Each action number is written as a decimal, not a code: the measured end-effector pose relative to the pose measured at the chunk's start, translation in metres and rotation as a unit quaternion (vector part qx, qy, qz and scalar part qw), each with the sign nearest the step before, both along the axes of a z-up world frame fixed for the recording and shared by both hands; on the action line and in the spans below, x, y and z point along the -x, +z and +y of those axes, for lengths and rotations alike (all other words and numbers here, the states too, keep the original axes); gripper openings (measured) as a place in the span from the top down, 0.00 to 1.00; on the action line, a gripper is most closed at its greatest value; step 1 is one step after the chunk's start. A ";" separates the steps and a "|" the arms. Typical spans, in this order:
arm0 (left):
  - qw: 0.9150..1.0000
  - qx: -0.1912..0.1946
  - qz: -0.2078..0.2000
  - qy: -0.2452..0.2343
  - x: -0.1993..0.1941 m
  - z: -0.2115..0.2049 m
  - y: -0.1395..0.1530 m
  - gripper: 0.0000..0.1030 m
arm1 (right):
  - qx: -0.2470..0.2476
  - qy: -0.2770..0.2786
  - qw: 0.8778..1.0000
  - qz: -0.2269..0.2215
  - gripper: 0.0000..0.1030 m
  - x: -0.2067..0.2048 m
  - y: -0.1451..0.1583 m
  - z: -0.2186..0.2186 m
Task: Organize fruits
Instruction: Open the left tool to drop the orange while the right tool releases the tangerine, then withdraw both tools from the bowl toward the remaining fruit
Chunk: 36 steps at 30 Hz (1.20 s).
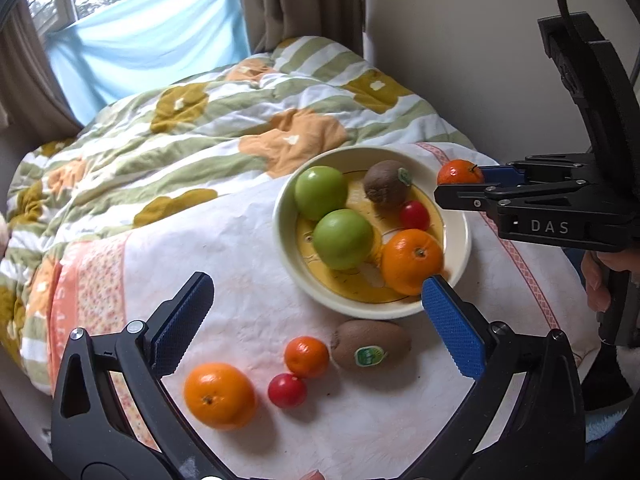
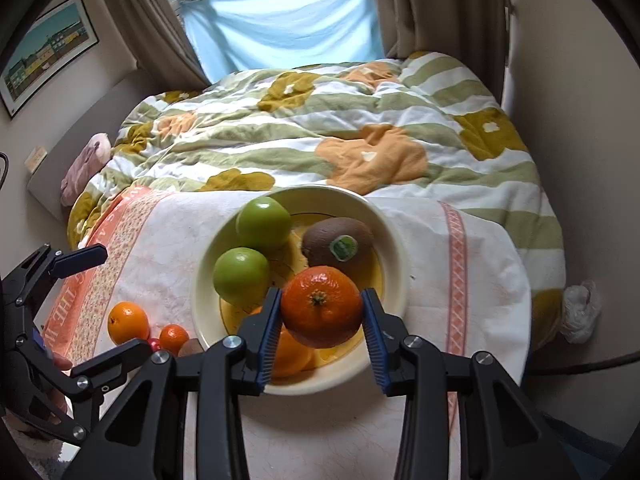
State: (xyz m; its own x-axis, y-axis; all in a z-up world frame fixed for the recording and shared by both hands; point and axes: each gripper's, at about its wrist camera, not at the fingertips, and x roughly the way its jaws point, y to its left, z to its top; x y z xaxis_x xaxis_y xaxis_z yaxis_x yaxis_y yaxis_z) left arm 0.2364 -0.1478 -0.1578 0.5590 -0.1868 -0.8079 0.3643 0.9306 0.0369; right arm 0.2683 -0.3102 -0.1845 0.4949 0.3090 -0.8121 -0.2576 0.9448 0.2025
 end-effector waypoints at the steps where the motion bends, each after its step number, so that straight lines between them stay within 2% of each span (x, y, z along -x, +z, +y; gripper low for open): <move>1: 1.000 0.000 0.002 0.006 0.001 0.003 -0.001 0.00 | 0.000 0.007 1.000 0.001 0.65 -0.003 -0.002 0.005; 10: 0.999 0.004 0.016 0.044 0.005 0.021 -0.010 0.00 | -0.003 0.030 0.999 0.016 0.65 -0.020 -0.024 0.023; 15: 0.998 0.011 0.023 0.059 0.005 0.027 -0.014 0.00 | 0.016 0.025 0.999 0.012 0.63 -0.023 -0.029 0.023; 17: 0.998 0.013 0.024 0.064 0.006 0.030 -0.014 0.00 | 0.012 0.028 1.000 0.005 0.44 -0.020 -0.028 0.022; 18: 0.997 0.012 0.025 0.066 0.007 0.031 -0.014 0.00 | 0.007 0.031 0.999 0.003 0.27 -0.019 -0.028 0.021; 19: 0.997 0.011 0.025 0.069 0.008 0.033 -0.014 0.00 | 0.002 0.031 1.000 -0.002 0.13 -0.017 -0.026 0.020; 20: 0.997 0.011 0.025 0.071 0.009 0.034 -0.013 0.00 | 0.000 0.030 1.000 -0.007 0.11 -0.016 -0.025 0.018; 30: 0.996 0.020 0.012 0.091 0.023 0.051 0.005 0.00 | 0.000 0.023 0.999 -0.026 0.10 -0.006 -0.008 0.012; 36: 0.996 0.031 -0.001 0.087 0.035 0.070 0.020 0.00 | 0.011 0.006 0.999 -0.050 0.10 0.009 0.017 0.011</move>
State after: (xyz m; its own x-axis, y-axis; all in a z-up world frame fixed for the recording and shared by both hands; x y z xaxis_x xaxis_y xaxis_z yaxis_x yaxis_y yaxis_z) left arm 0.2012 -0.0773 -0.1379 0.5892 -0.1369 -0.7963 0.1972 0.9801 -0.0226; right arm 0.2593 -0.2993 -0.1680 0.5693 0.2982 -0.7662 -0.2875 0.9453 0.1543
